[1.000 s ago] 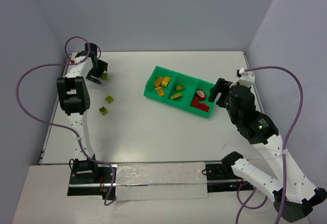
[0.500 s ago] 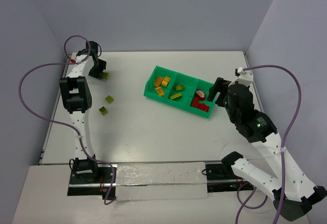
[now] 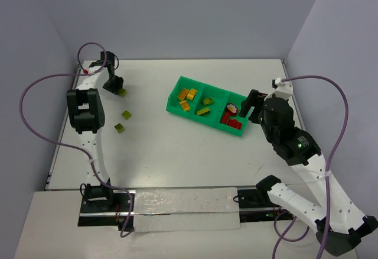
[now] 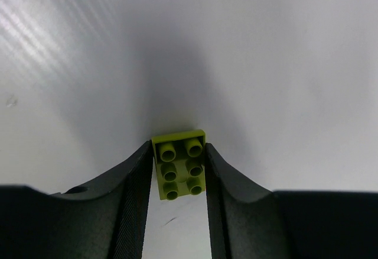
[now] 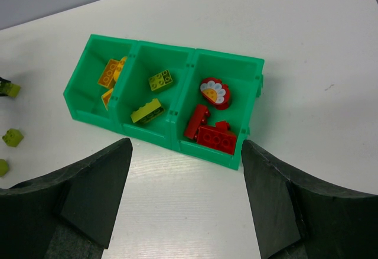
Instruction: Sort the legos into containers by color
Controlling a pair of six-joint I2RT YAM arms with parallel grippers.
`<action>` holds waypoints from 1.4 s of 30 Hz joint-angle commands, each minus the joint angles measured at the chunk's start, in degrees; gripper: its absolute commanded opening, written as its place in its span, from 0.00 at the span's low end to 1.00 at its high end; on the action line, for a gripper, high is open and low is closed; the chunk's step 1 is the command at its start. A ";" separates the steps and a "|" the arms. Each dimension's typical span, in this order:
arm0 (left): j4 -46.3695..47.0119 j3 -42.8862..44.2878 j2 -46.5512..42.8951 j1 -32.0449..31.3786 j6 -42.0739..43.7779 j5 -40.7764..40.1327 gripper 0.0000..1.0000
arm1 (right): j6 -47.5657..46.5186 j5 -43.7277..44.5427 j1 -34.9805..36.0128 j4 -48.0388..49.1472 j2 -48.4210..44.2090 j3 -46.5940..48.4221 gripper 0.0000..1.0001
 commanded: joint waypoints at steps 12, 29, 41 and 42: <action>2.58 -13.95 -29.83 -20.76 23.45 1.27 0.07 | 2.14 -1.82 -0.25 2.84 -3.04 0.68 0.81; 3.63 13.23 -8.68 -44.11 20.72 6.73 0.07 | 1.84 1.56 -0.25 -1.79 -7.00 1.22 0.81; 5.87 17.27 -3.12 -44.30 20.81 9.37 0.78 | 1.06 2.53 -0.25 -1.89 -6.47 1.40 0.82; 5.70 17.16 -3.73 -44.30 21.08 9.04 0.81 | 1.17 2.48 -0.25 -1.78 -6.42 1.28 0.82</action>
